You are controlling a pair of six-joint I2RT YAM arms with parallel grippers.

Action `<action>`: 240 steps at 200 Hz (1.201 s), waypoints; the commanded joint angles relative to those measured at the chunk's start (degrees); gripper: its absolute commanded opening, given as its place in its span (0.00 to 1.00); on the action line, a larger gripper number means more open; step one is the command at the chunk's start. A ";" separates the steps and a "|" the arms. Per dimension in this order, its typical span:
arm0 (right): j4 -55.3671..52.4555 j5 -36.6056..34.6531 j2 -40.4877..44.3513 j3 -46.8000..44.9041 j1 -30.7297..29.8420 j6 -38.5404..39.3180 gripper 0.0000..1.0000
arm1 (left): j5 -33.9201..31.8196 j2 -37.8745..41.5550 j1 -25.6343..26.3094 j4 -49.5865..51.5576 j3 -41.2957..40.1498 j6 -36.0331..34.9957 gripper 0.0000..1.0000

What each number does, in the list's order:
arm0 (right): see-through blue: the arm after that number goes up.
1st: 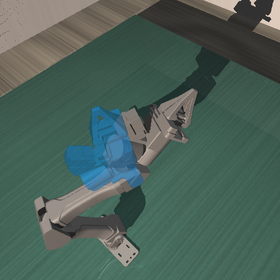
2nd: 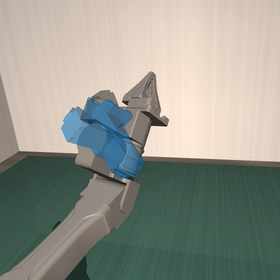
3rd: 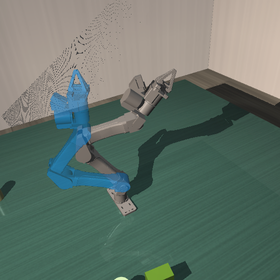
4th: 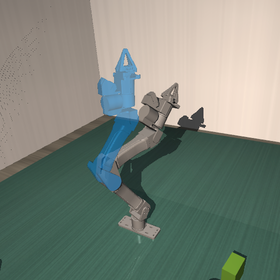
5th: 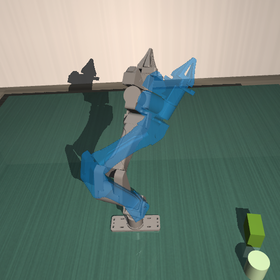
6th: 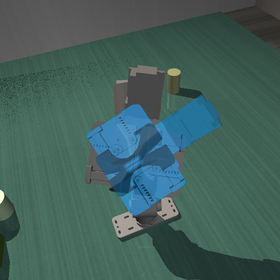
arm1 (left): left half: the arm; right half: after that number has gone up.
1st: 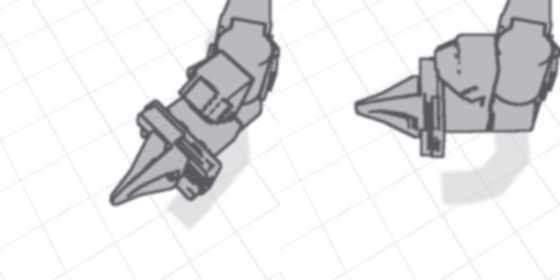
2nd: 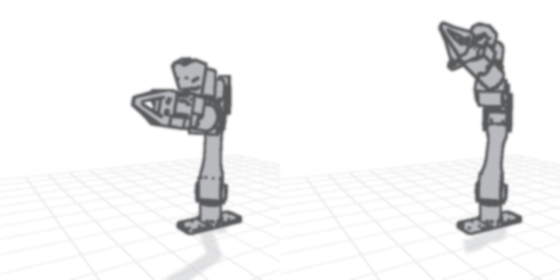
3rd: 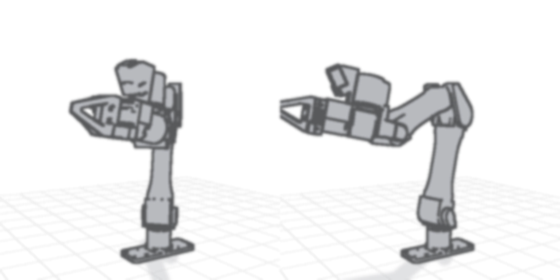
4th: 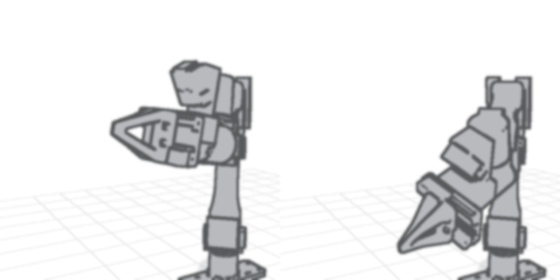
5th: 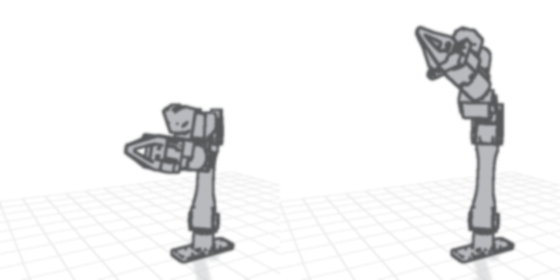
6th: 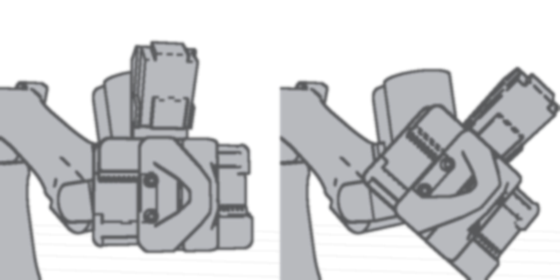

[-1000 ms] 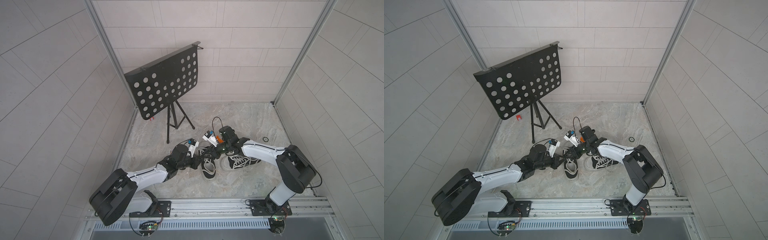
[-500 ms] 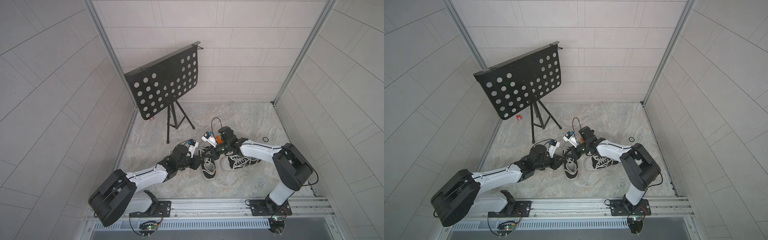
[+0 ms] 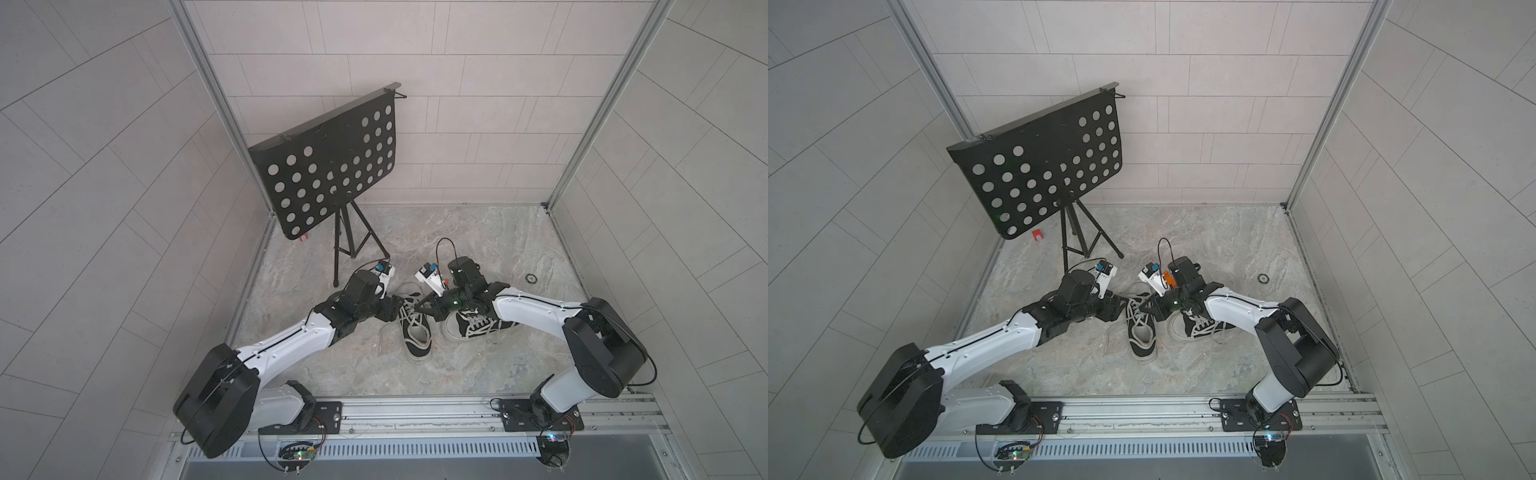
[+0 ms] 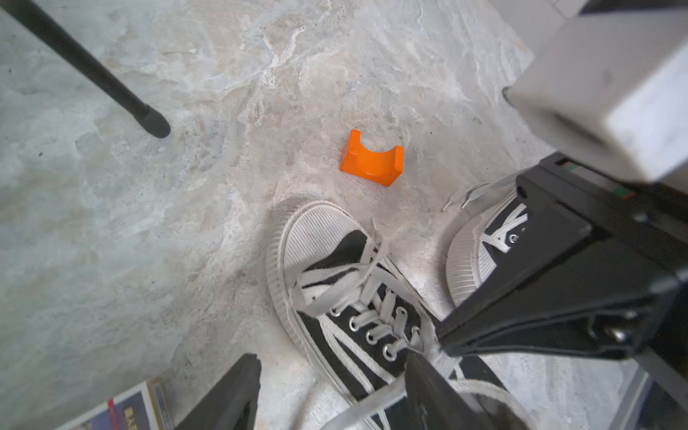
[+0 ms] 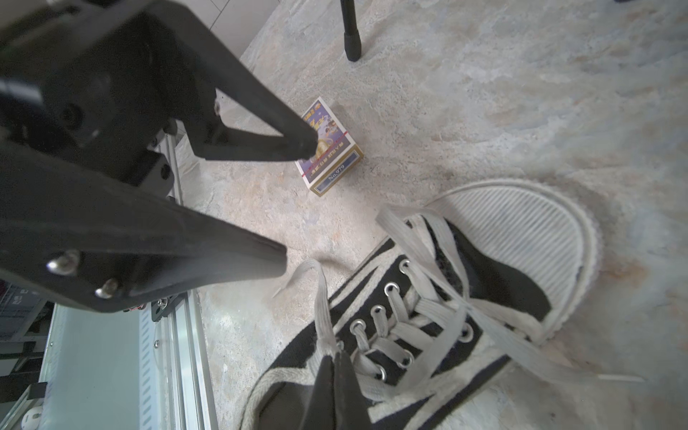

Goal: Tie the shoes
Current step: Wrap the shoelace around the shoelace.

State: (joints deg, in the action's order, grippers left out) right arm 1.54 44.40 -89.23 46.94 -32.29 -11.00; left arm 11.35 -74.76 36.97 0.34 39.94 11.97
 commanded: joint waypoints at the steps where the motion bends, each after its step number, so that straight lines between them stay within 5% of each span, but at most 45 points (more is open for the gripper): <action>1: 1.01 -0.90 1.69 -0.60 0.15 -0.99 0.00 | 0.52 -4.45 -0.20 4.56 4.39 -9.07 0.69; 86: 1.89 -0.28 1.42 -1.06 0.56 -1.96 0.00 | 4.13 -18.24 -0.02 8.09 14.04 -18.63 0.68; 102: 1.99 -0.28 1.41 -1.23 0.56 -2.07 0.00 | 3.27 -19.60 0.08 8.11 14.71 -18.63 0.58; 116: 2.40 -0.41 1.56 -1.49 0.57 -2.35 0.00 | 1.13 -19.56 0.24 7.38 14.61 -18.02 0.35; 171: 2.68 -4.59 1.71 -1.39 1.38 -5.11 0.00 | -1.76 -5.29 0.28 0.35 2.89 -9.77 0.04; 240: 4.02 -5.86 -1.94 0.99 2.32 -8.60 0.00 | 5.80 15.66 8.11 3.07 -6.51 -2.32 0.03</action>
State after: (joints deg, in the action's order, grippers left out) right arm 3.90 39.44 -89.60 46.50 -30.24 -17.58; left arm 13.54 -62.06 41.78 2.37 33.61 6.61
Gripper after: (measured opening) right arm 0.045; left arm 0.075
